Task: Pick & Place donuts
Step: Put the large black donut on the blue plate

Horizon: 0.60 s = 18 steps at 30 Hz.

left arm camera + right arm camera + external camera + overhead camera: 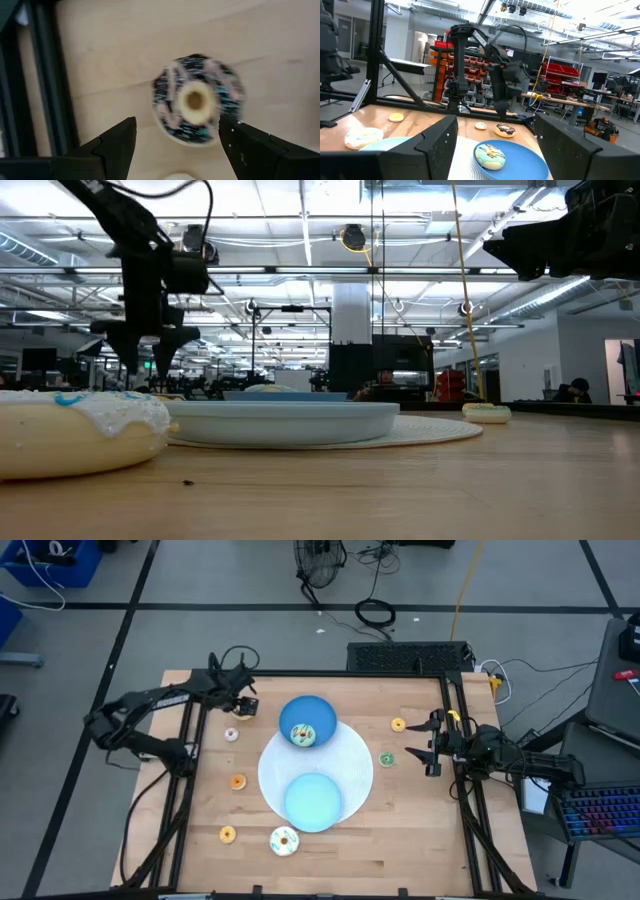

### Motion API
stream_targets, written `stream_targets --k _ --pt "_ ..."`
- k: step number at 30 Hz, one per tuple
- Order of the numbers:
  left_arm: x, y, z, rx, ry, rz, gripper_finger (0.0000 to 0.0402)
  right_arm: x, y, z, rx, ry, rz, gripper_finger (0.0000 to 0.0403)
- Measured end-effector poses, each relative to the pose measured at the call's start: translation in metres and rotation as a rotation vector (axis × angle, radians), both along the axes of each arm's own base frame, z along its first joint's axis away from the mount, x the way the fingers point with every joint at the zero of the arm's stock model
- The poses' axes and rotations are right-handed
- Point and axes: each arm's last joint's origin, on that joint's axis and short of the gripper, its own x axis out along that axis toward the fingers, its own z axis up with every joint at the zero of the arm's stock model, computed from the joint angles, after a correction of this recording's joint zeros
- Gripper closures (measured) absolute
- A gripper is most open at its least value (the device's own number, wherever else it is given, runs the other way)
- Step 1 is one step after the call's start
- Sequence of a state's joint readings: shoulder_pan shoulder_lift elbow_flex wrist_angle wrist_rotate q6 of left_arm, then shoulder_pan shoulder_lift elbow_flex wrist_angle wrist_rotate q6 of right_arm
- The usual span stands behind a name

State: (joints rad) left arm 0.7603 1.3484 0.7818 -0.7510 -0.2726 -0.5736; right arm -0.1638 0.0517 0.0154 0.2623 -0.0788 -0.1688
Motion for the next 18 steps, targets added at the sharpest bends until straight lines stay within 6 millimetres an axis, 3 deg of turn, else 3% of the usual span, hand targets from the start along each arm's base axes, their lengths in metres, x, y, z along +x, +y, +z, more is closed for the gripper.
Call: stream_targets --k 8,18 --pt "-0.004 0.019 -0.028 -0.073 0.08 0.06 0.0119 0.0 0.0 0.0 0.0 0.0 0.0 0.0153" --pt "0.007 0.03 -0.04 -0.073 0.022 -0.004 0.0119 0.0 0.0 0.0 0.0 0.0 0.0 0.0154"
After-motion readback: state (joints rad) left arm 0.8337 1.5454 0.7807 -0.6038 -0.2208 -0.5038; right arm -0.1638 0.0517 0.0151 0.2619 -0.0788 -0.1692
